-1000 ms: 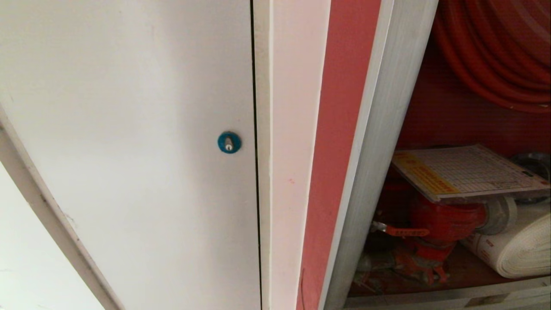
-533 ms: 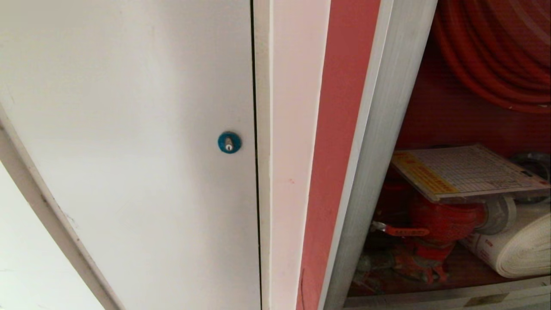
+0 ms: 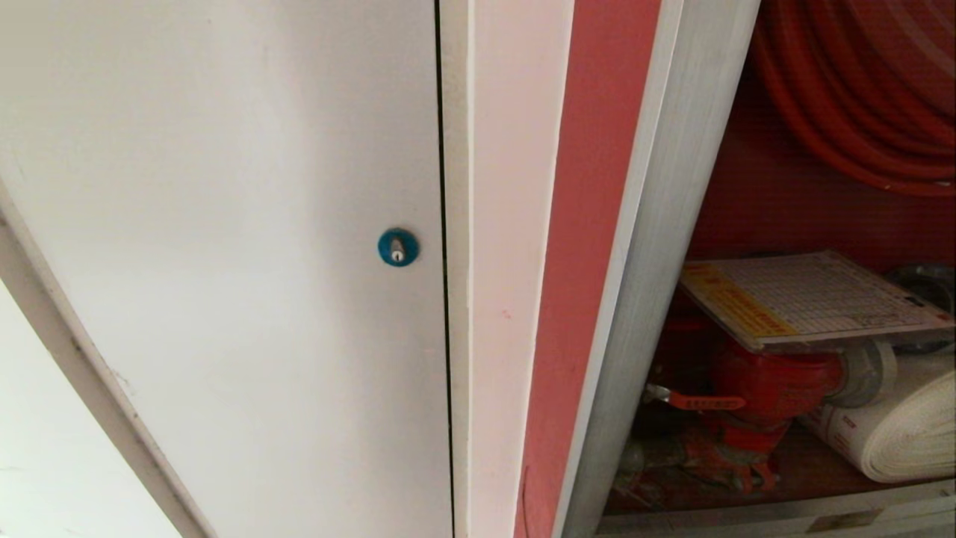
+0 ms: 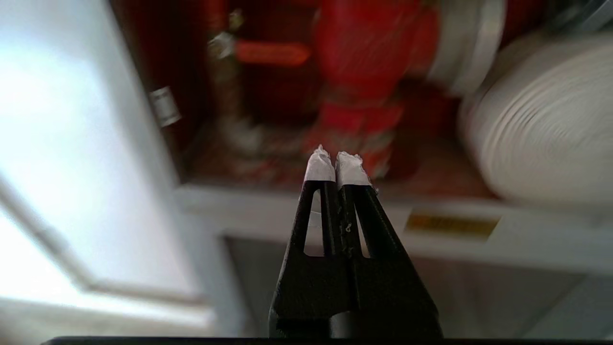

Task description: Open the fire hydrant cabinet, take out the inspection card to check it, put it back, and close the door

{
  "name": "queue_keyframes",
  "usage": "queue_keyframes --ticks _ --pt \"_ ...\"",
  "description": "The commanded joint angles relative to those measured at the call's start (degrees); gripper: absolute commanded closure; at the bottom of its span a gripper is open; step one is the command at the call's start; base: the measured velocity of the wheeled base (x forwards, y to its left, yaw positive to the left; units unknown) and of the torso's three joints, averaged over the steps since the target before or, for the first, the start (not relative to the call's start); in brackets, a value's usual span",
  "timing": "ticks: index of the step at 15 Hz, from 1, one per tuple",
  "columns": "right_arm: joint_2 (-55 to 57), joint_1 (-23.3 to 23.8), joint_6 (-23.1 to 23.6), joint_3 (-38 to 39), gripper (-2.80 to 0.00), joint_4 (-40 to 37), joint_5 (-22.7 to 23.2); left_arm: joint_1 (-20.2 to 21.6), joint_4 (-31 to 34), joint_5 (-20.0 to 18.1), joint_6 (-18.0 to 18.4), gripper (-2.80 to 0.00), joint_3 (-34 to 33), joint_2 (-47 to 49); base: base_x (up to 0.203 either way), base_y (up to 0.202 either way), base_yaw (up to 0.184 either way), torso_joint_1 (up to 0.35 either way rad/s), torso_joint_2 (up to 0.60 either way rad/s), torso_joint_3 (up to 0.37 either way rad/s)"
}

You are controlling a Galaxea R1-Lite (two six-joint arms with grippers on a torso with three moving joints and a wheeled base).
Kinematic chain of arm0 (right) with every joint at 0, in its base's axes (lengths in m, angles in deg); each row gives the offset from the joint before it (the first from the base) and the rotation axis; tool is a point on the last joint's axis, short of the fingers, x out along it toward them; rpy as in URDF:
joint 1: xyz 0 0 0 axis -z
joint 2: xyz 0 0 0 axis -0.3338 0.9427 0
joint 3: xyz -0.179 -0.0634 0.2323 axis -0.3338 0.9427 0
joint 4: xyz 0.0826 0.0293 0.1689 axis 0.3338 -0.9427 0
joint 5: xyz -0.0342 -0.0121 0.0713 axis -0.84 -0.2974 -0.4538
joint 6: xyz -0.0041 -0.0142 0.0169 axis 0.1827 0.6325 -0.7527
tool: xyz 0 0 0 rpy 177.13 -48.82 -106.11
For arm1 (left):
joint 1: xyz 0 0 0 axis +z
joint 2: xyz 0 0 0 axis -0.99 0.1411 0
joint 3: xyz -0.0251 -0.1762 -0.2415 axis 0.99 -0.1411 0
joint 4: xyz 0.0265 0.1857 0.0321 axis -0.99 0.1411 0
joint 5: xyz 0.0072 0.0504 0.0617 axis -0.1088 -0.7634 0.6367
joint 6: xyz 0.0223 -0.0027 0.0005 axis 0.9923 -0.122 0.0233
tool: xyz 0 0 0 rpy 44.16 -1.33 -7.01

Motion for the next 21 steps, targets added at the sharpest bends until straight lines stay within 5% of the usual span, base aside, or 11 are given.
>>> queue_keyframes --ticks 1,6,10,21 --pt "-2.22 -0.02 1.86 4.56 0.0 4.1 -1.68 0.0 0.0 0.01 0.0 0.0 0.06 0.05 0.0 0.0 0.0 0.0 0.0 0.0" --pt "-2.31 -0.02 5.08 12.06 0.0 13.67 -3.64 0.0 0.0 0.01 0.0 0.0 0.02 0.05 0.0 0.0 0.0 0.0 0.0 0.0" --pt "-2.31 -0.02 5.87 12.06 0.0 11.65 -8.17 0.0 0.0 0.08 0.0 0.0 -0.02 0.07 0.0 0.0 0.0 0.0 0.0 0.0" --pt "-2.31 0.07 2.72 12.05 0.0 8.23 -7.74 0.0 0.0 0.06 0.0 0.0 -0.02 0.05 0.0 0.0 0.0 0.0 0.0 0.0"
